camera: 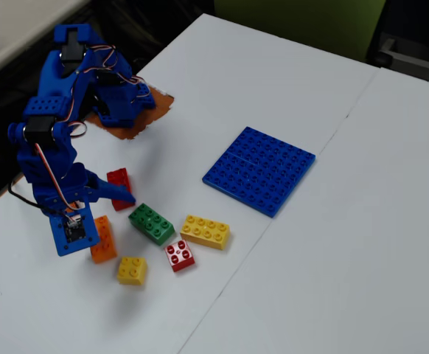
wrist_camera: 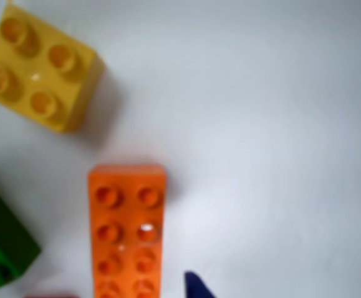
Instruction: Pick up the 2x4 orange block and go up the 8x8 blue block.
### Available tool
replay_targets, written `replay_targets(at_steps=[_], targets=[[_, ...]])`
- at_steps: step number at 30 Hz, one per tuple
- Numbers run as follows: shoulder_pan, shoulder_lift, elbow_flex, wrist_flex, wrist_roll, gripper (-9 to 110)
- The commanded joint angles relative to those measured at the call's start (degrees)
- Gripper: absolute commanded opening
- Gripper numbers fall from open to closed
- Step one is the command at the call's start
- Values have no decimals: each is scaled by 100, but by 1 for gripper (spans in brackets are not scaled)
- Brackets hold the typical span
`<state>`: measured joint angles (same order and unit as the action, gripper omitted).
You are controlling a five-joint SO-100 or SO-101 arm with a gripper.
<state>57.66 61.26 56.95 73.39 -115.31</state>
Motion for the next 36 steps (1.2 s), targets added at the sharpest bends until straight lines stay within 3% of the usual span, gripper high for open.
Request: replay_targets(at_steps=[1, 27, 36], targets=[[35, -176, -466, -176, -9, 46], [264, -1134, -861, -255, -114, 37], [141, -976, -853, 141, -105, 25]])
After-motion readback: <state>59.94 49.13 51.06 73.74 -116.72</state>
